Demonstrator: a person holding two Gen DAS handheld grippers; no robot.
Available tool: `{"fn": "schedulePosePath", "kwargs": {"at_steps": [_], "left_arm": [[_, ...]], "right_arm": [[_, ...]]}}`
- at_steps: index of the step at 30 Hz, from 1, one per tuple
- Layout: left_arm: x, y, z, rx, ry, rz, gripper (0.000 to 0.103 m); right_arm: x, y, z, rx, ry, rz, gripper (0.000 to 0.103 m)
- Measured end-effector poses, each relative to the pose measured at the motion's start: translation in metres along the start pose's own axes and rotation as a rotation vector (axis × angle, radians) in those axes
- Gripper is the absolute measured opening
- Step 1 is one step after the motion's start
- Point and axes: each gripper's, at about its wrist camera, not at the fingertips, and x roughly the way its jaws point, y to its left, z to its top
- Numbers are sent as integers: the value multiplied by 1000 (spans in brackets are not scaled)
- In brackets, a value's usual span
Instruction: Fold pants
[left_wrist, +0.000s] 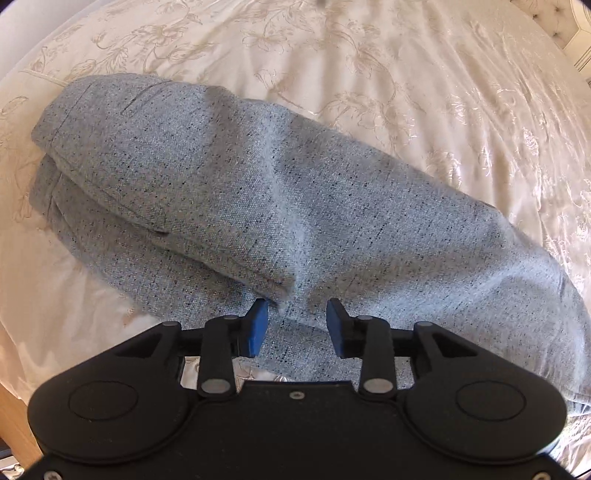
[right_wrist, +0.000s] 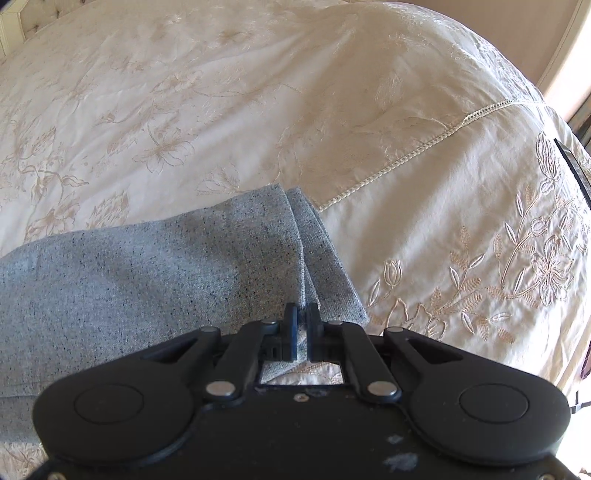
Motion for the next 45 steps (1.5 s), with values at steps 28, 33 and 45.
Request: {"fn": "schedulePosePath", "kwargs": {"at_steps": [28, 33, 45], "left_arm": [[-20, 18, -20, -59, -34, -41, 5], [3, 8, -35, 10, -26, 34, 5], [15, 7, -35, 23, 14, 40, 6]], "right_arm": [[-6, -16, 13, -111, -13, -16, 5], [10, -18, -3, -102, 21, -35, 5], [22, -22, -6, -115, 36, -41, 5]]}}
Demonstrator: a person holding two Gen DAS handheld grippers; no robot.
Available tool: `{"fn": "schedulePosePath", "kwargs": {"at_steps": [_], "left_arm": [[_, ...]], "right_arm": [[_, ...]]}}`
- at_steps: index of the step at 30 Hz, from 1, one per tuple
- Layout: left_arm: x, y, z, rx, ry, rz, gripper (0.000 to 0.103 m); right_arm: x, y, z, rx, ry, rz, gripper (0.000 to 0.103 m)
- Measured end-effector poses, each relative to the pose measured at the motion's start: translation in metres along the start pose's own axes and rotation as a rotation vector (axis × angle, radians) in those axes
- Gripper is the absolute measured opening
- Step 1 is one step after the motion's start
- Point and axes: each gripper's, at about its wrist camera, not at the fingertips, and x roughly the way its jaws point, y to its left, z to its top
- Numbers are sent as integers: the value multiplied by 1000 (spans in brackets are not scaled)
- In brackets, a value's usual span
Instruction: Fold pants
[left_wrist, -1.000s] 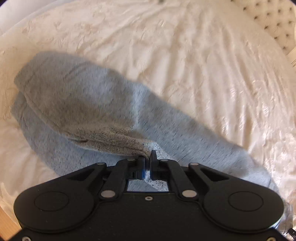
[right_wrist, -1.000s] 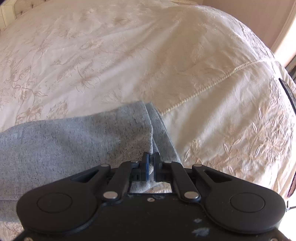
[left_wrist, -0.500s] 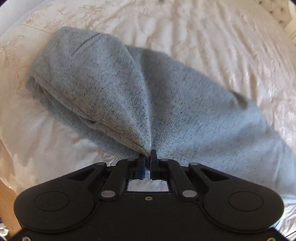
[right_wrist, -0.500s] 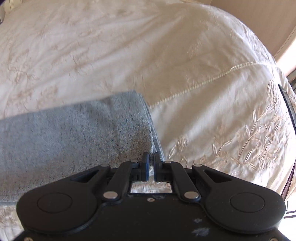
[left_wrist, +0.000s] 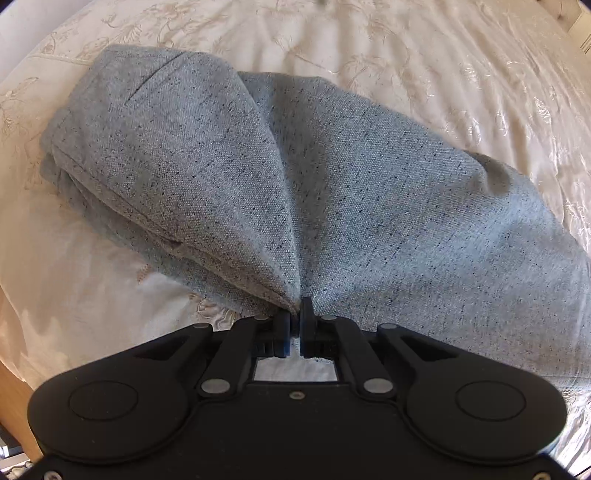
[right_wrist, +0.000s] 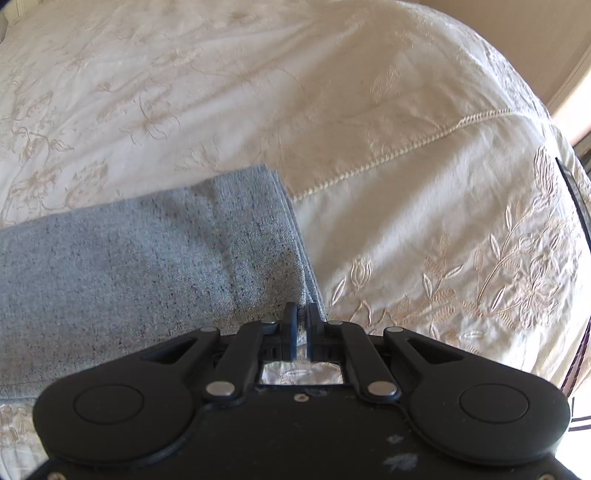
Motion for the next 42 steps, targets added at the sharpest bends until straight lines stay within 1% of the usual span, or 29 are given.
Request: {"fn": "schedulePosePath", "kwargs": {"at_steps": [6, 8, 10, 13, 17, 19, 22, 25, 27, 29, 31, 33, 35, 36, 39, 41, 42], "left_arm": [[-5, 0, -1, -14, -13, -3, 7], [-8, 1, -4, -26, -13, -3, 12], [-9, 3, -10, -33, 1, 0, 14], [-16, 5, -23, -21, 16, 4, 14], [-32, 16, -36, -33, 13, 31, 14], [-44, 28, -38, -55, -1, 31, 14], [-63, 46, -27, -67, -45, 44, 14], [-81, 59, 0, -47, -121, 70, 14], [-87, 65, 23, -22, -160, 68, 14], [-86, 66, 48, 17, -189, 57, 14], [-78, 64, 71, 68, -205, 34, 14], [-68, 62, 89, 115, -200, 8, 15], [-52, 62, 100, 163, -183, 5, 17], [-45, 67, 103, 178, -163, 6, 17], [-10, 84, 100, 226, -38, 12, 18], [15, 103, 85, 256, 79, 19, 18], [24, 111, 77, 263, 116, 9, 18]], "right_arm": [[10, 7, 0, -24, 7, -15, 5], [13, 6, 1, -8, 13, -11, 5], [14, 5, 1, 2, 16, -8, 5], [14, 5, 2, -7, 22, -13, 5], [12, 8, 3, -16, 23, -37, 9], [7, 10, 4, -16, 16, -51, 13], [-10, 11, 1, 10, -17, -67, 13], [-34, 19, -3, 31, -75, -93, 14], [-52, 30, -8, 41, -114, -94, 16], [-69, 48, -13, 47, -140, -70, 16], [-86, 76, -19, 41, -152, -32, 16], [-103, 111, -27, 38, -147, 18, 16], [-119, 150, -35, 26, -139, 90, 16], [-126, 172, -39, 14, -132, 122, 16], [-146, 240, -58, -27, -108, 231, 16], [-155, 286, -70, -62, -88, 305, 16], [-158, 308, -75, -86, -78, 339, 16]]}}
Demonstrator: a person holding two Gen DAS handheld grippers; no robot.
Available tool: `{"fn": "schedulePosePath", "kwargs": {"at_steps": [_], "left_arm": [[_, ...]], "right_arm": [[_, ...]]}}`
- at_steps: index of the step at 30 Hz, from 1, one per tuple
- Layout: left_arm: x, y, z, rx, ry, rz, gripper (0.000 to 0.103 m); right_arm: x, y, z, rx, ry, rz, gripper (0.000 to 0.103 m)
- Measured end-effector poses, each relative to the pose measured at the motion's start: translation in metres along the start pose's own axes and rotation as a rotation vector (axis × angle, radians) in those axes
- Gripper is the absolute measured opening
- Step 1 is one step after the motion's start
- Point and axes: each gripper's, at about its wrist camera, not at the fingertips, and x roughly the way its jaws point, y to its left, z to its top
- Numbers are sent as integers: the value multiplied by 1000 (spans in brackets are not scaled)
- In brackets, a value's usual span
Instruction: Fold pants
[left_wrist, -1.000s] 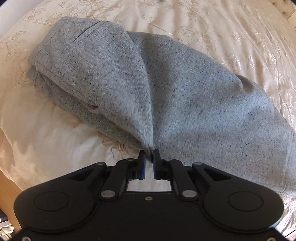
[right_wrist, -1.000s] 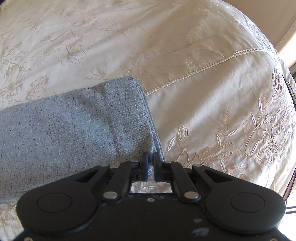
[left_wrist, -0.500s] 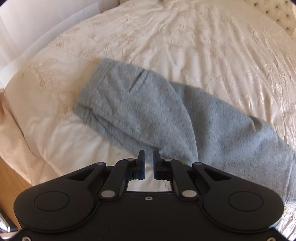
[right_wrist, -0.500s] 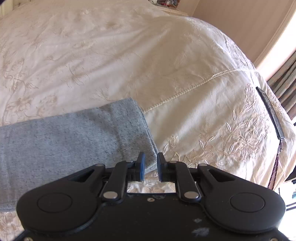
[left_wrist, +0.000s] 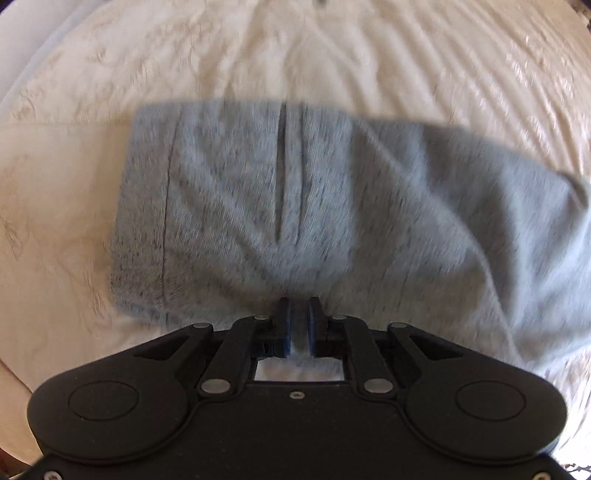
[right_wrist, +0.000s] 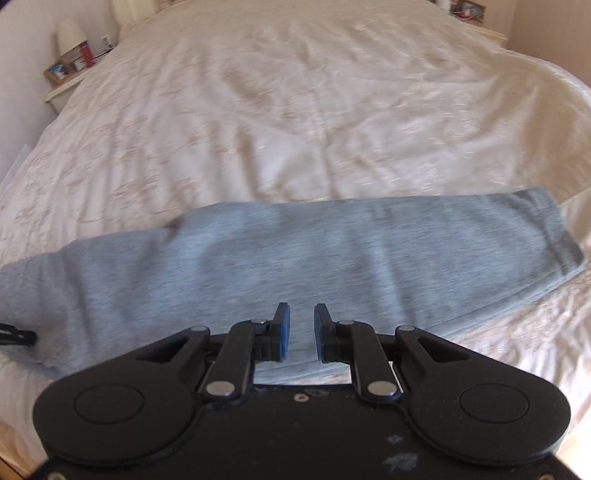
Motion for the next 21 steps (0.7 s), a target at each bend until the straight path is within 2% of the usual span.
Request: {"fn": "schedulePosePath", "kwargs": {"at_steps": [2, 4, 8, 12, 15, 17, 18, 19, 21], "left_arm": [[8, 11, -15, -5, 41, -32, 17], [17, 20, -26, -16, 100, -26, 16], [4, 31, -42, -13, 48, -65, 15], [-35, 22, -41, 95, -60, -64, 16], [-66, 17, -25, 117, -166, -94, 16], [-75, 15, -4, 102, -211, -118, 16], [-75, 14, 6, 92, -223, -127, 16], [-73, 13, 18, 82, -229, -132, 16], [-65, 7, 39, 78, -228, -131, 16]], "right_arm": [[9, 46, -5, -36, 20, 65, 16], [17, 87, -9, -73, 40, 125, 16], [34, 150, -2, -131, 41, 194, 16], [50, 187, 10, -134, 19, 239, 17], [72, 201, 4, -133, 67, 255, 20], [88, 205, -10, -134, 171, 295, 20], [96, 210, -24, -146, 233, 300, 20], [99, 214, -36, -167, 260, 287, 20], [98, 218, -52, -209, 235, 258, 20]]}}
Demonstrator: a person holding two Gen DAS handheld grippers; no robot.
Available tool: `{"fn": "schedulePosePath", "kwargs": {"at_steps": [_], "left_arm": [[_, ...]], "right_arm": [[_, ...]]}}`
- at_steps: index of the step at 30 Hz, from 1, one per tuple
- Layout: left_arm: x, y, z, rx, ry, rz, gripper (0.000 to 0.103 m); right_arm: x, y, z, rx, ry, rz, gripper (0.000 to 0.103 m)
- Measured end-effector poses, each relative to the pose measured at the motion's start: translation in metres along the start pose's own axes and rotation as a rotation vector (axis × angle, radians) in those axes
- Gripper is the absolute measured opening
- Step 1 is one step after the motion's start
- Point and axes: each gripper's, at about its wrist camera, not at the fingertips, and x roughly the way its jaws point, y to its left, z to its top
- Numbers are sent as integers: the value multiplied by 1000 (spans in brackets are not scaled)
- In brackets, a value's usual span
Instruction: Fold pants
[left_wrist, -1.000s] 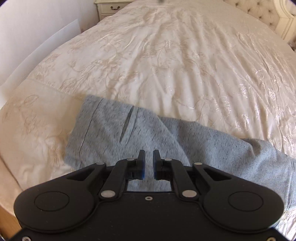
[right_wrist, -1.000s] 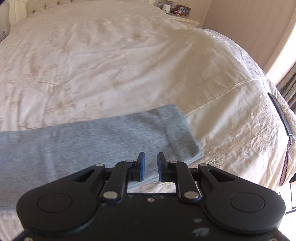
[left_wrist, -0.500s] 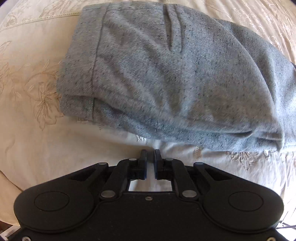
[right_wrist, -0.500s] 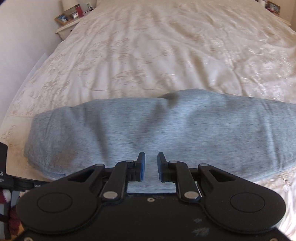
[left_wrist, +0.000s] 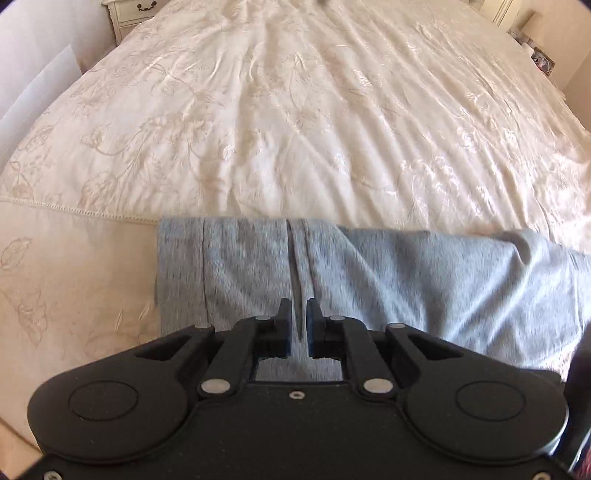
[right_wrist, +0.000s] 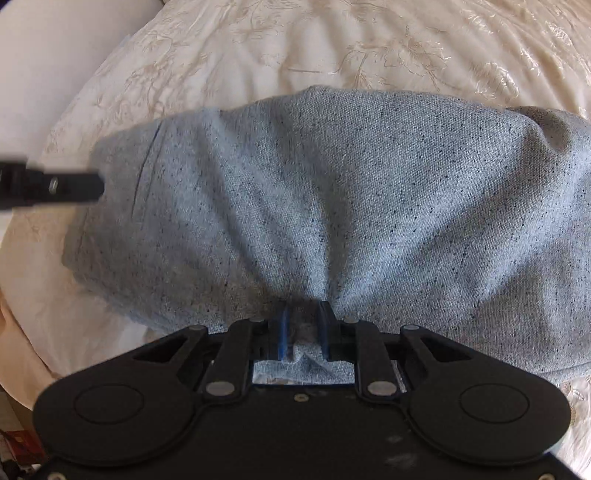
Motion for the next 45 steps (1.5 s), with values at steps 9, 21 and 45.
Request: {"fn": "schedulePosePath", "kwargs": {"at_steps": [9, 21, 45], "left_arm": [[60, -7, 4, 19, 150, -51, 17], [72, 12, -45, -261, 266, -92, 17], [46, -76, 55, -126, 55, -43, 17]], "right_arm": [[-3, -10, 3, 29, 14, 22, 19], [-89, -83, 58, 47, -136, 73, 22], [-35, -112, 74, -75, -22, 61, 22]]}}
